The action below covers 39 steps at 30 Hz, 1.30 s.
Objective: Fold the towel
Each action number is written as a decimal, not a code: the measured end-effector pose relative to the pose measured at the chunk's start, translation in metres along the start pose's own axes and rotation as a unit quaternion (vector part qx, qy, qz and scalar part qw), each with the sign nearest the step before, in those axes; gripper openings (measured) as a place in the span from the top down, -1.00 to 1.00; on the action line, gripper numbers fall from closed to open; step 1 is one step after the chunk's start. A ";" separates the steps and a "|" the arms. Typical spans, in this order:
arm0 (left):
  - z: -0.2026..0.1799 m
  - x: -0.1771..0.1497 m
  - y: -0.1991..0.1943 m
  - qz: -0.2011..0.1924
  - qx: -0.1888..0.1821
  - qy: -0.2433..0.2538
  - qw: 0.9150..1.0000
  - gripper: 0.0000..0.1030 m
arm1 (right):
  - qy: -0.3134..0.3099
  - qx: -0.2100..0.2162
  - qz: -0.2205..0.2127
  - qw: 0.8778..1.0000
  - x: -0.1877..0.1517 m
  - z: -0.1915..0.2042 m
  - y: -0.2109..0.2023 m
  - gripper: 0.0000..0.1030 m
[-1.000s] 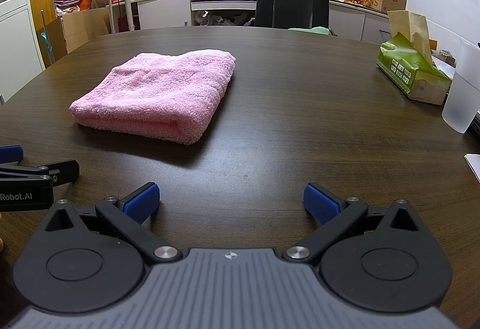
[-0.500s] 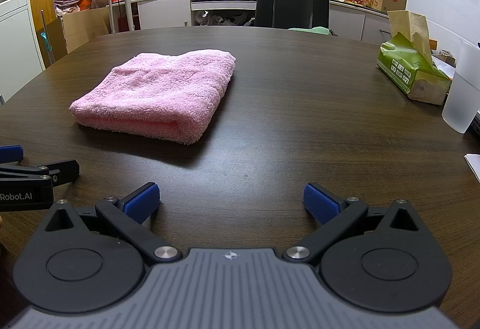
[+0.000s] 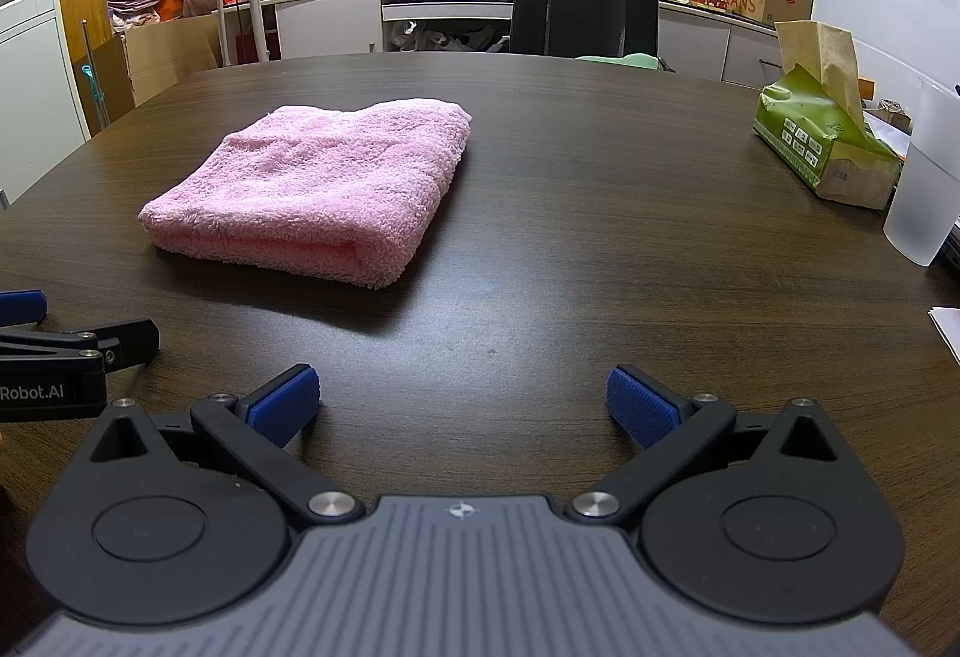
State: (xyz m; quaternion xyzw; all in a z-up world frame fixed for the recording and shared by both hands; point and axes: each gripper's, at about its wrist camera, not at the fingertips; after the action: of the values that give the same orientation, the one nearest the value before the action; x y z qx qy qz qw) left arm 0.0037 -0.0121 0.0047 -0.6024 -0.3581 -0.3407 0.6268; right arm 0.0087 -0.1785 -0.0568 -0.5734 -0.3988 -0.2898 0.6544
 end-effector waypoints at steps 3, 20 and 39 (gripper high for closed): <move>0.000 0.000 0.000 0.000 0.000 0.000 1.000 -1.00 | 0.000 0.000 0.000 1.000 0.000 0.000 0.000 -1.00; 0.001 -0.001 -0.001 0.000 0.000 0.000 1.000 -1.00 | 0.000 0.000 0.000 1.000 0.000 0.000 0.000 -1.00; 0.002 -0.002 -0.003 0.000 0.002 0.000 1.000 -1.00 | 0.000 0.000 0.000 1.000 0.000 0.000 0.000 -1.00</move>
State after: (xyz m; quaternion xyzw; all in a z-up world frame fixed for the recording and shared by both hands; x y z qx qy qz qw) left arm 0.0000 -0.0099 0.0043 -0.6012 -0.3589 -0.3400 0.6279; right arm 0.0087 -0.1783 -0.0569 -0.5734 -0.3987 -0.2899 0.6544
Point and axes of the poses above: each gripper's, at about its wrist camera, not at the fingertips, and y roughly the way its jaws point, z to its left, x to its top, and after that the axes turned 10 degrees about -z, right-handed
